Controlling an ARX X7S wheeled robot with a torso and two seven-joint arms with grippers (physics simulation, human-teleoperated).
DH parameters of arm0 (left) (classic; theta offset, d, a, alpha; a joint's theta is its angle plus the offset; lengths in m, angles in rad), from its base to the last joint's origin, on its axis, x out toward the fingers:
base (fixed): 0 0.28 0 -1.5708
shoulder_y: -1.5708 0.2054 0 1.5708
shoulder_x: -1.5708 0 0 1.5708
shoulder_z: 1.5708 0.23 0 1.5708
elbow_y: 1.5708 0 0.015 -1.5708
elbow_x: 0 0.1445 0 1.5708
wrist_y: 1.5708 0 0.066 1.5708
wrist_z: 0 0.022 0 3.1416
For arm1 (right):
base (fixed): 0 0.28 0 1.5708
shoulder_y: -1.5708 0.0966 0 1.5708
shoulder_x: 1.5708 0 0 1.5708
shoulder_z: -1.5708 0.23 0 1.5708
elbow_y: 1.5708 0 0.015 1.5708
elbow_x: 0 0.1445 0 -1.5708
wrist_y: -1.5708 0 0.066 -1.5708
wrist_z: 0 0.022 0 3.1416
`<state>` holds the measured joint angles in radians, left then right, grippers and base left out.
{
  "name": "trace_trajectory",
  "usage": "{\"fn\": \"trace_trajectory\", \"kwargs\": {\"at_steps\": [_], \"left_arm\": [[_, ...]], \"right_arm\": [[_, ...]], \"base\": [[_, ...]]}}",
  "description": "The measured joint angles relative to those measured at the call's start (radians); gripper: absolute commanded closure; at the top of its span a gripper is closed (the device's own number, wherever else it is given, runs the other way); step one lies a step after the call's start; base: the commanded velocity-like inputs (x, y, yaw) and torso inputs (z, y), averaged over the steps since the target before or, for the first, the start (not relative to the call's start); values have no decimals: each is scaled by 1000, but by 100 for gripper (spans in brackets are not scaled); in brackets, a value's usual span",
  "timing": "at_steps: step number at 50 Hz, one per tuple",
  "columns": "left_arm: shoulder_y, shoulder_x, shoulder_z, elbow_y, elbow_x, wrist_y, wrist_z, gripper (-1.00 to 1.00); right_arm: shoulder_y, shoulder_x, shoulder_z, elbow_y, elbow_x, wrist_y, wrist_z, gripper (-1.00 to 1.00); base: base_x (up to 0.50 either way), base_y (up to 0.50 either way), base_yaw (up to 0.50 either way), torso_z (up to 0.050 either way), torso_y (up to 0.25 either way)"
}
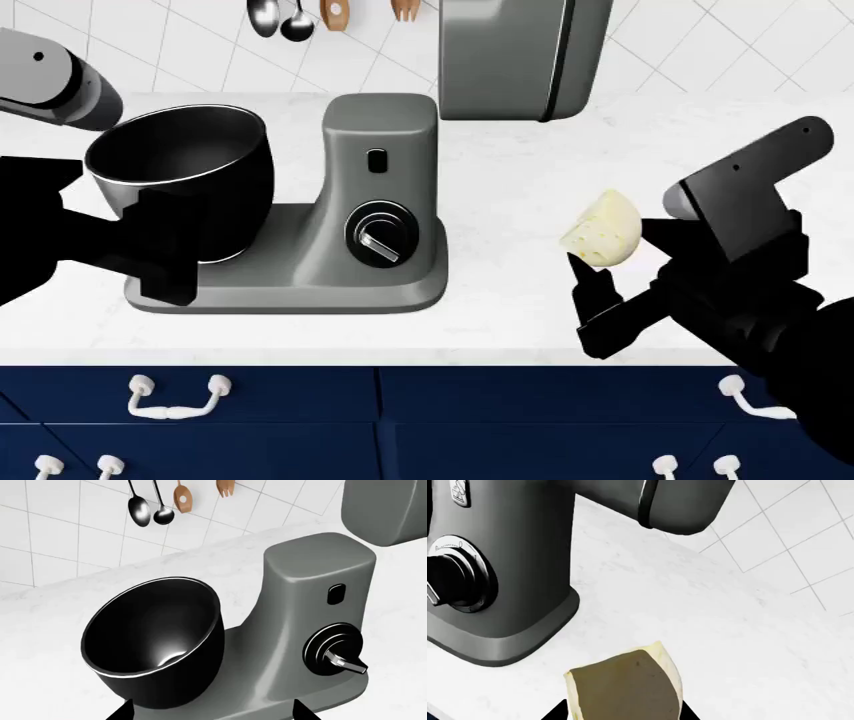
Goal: Place the cheese in the stand mixer bowl.
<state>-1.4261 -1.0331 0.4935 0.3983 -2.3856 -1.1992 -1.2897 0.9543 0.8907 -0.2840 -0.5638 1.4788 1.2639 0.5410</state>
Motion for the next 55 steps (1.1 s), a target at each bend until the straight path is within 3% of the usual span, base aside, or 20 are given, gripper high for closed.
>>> {"fn": "trace_trajectory", "kwargs": {"at_steps": [10,26,39,55], "left_arm": [[-23,9,-10,-5,-24,32,11,-100],[-63,92,-58,-60,-178,232,52,-100],[-46,169,-111,-101,-291,409,116,-100],[-41,219,-137,-99,-352,491,160,-100]], "right_arm": [[84,28,94,-135,133,-71,-25,100],[211,-41,112,-202,230,-142,-26,100],[199,-88,101,-216,161,-158,-83,100],[146,-132,64,-218,22,-165,-163,100]], "base": [[0,0,0,0,0],[0,0,0,0,0],[0,0,0,0,0],[0,0,0,0,0]]}}
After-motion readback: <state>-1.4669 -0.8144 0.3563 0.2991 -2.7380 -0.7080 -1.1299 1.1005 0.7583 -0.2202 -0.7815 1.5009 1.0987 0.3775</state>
